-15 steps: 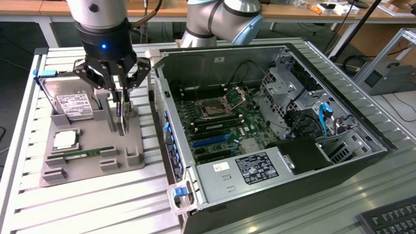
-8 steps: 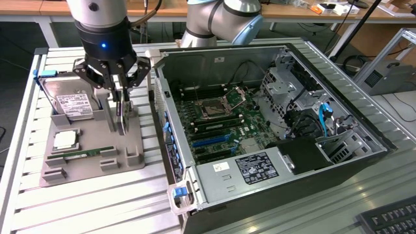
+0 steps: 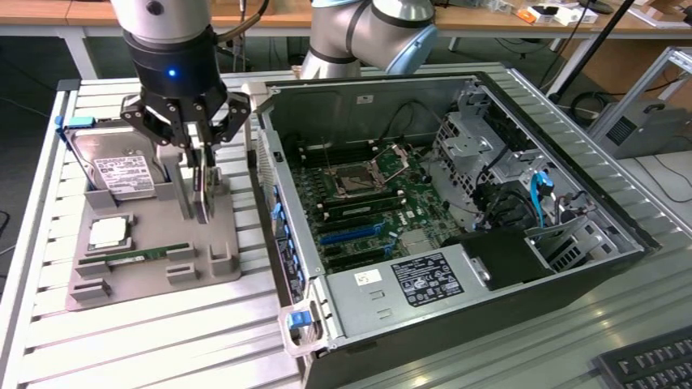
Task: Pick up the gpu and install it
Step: 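Pick up the gpu and move the gpu toward the slot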
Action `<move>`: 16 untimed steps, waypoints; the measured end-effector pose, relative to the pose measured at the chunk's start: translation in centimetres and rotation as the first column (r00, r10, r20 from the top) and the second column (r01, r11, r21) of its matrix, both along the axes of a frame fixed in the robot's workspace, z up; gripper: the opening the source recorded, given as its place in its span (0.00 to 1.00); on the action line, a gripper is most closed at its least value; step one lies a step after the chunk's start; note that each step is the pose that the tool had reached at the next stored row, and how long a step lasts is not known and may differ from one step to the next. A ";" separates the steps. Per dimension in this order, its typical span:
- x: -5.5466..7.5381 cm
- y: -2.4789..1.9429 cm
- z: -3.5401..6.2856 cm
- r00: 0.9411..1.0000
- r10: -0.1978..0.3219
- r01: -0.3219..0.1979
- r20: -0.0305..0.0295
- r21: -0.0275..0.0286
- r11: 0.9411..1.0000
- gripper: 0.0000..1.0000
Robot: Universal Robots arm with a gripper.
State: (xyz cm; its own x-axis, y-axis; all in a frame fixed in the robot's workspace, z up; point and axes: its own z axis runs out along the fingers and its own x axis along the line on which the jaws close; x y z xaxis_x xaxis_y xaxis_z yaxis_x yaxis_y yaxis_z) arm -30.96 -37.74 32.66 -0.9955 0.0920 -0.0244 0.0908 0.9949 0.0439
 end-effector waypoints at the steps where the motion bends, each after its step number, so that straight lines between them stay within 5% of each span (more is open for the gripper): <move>1: 0.0 0.00 0.03 1.000 0.000 0.000 0.000 0.000 1.000 0.26; 16: 0.0 0.00 0.58 1.000 0.000 0.000 0.000 0.002 1.000 0.26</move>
State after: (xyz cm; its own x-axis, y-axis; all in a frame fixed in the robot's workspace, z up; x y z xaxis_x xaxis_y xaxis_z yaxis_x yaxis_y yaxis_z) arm -30.96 -37.74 33.24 -0.9955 0.0921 -0.0242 0.0909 0.9948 0.0454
